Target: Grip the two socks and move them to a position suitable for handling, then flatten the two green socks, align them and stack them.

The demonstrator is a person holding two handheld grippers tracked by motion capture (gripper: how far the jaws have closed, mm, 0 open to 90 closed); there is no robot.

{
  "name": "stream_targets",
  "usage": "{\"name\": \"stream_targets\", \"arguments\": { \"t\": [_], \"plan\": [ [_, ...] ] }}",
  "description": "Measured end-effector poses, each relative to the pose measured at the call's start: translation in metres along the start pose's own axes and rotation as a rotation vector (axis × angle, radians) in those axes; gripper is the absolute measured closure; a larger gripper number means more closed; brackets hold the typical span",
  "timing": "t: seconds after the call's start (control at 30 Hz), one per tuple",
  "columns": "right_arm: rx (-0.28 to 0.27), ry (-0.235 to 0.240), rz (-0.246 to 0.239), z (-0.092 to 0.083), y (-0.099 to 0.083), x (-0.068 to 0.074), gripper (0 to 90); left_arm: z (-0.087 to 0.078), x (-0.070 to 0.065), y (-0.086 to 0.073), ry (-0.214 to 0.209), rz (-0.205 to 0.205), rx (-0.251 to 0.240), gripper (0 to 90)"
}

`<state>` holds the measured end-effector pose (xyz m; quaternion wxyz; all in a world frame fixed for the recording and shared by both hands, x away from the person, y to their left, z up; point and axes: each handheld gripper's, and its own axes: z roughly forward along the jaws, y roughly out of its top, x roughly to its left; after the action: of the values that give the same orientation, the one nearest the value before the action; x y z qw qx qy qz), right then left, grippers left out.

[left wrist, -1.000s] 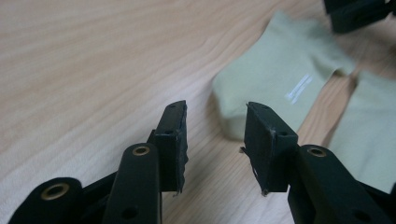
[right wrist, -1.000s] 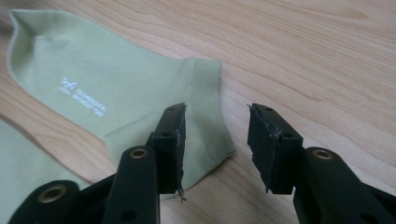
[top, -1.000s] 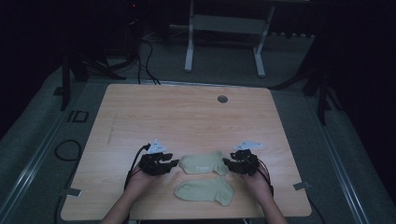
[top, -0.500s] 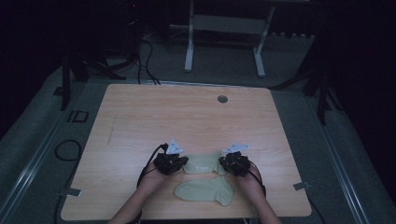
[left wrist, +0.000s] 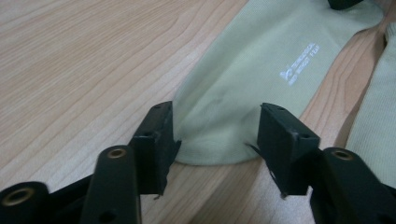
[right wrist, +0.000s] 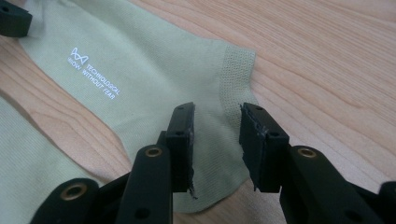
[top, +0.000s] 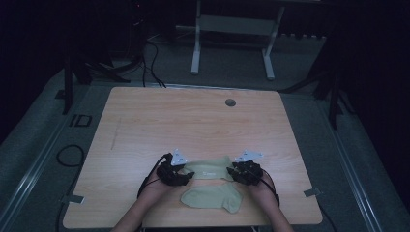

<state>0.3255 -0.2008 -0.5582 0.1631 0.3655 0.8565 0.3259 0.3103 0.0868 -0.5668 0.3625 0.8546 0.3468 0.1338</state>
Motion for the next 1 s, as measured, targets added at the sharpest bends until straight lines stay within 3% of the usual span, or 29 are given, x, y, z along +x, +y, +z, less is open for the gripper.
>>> {"name": "stream_targets", "arguments": {
  "t": [0.2, 0.43, 0.7, 1.0],
  "plan": [
    [0.005, 0.026, 0.022, -0.006, 0.006, -0.002, 59.0, -0.012, 0.003, 0.003, -0.05, -0.048, -0.055, 45.6],
    [-0.029, 0.072, 0.029, -0.025, 0.011, 0.003, 53.5, -0.033, -0.006, 0.003, -0.089, -0.055, -0.087, 45.6],
    [-0.036, 0.091, 0.01, -0.045, 0.003, 0.016, 50.7, -0.05, -0.018, -0.015, -0.1, -0.062, -0.051, 45.5],
    [-0.017, 0.104, -0.014, -0.07, -0.021, 0.034, 50.9, -0.059, -0.029, -0.03, -0.105, -0.08, -0.03, 45.6]
  ]
}}
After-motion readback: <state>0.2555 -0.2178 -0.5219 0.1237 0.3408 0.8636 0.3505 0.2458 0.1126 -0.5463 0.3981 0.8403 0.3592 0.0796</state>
